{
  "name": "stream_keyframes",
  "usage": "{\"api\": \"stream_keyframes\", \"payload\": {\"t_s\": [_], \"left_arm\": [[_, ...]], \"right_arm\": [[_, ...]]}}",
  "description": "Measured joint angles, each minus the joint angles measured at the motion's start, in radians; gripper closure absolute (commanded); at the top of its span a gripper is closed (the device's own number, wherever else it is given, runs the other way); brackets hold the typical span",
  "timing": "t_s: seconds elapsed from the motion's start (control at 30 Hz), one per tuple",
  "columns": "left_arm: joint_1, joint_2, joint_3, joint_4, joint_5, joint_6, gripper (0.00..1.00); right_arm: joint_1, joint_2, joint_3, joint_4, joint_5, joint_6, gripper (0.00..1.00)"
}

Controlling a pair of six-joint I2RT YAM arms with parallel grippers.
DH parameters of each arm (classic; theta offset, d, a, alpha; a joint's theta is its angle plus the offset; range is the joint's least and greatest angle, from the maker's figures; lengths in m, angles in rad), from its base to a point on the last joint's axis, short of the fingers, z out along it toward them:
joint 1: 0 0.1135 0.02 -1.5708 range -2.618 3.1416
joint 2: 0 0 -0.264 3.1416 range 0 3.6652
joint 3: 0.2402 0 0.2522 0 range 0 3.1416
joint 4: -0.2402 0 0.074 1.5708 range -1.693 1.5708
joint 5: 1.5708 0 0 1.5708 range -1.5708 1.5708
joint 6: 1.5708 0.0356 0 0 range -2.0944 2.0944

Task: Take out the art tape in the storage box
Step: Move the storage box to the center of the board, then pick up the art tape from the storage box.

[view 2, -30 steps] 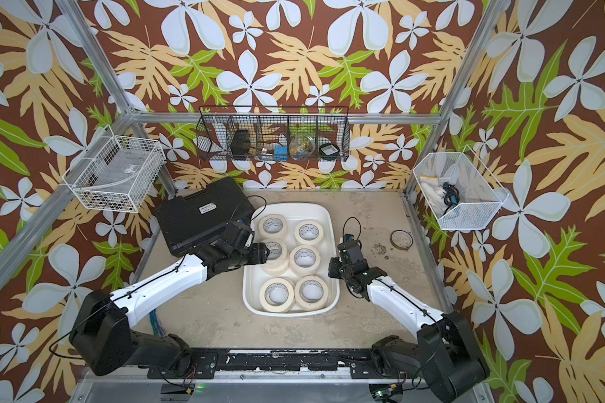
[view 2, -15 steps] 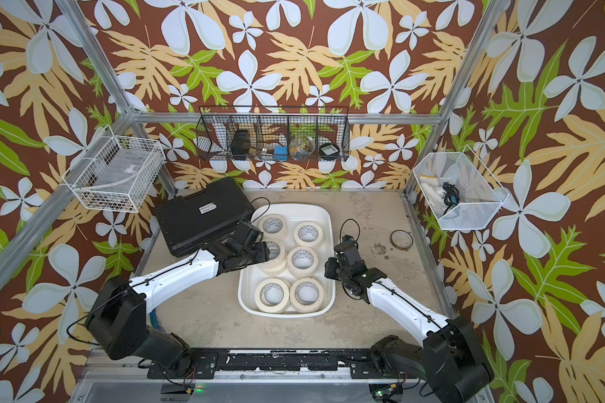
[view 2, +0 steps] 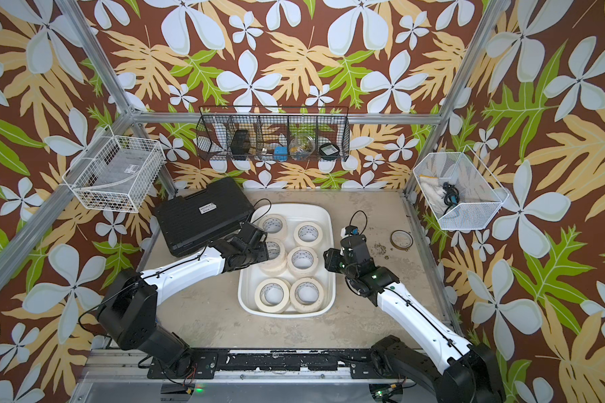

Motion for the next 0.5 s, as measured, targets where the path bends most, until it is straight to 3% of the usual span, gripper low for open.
{"api": "stream_keyframes", "payload": {"t_s": [0.3, 0.5], "left_arm": [[0.0, 0.042, -0.007, 0.013, 0.001, -0.003, 0.41], [0.0, 0.025, -0.026, 0.022, 0.003, -0.004, 0.37]], "right_arm": [[0.1, 0.133, 0.13, 0.01, -0.001, -0.003, 0.51], [0.175, 0.321, 0.259, 0.038, 0.025, -0.026, 0.51]]}}
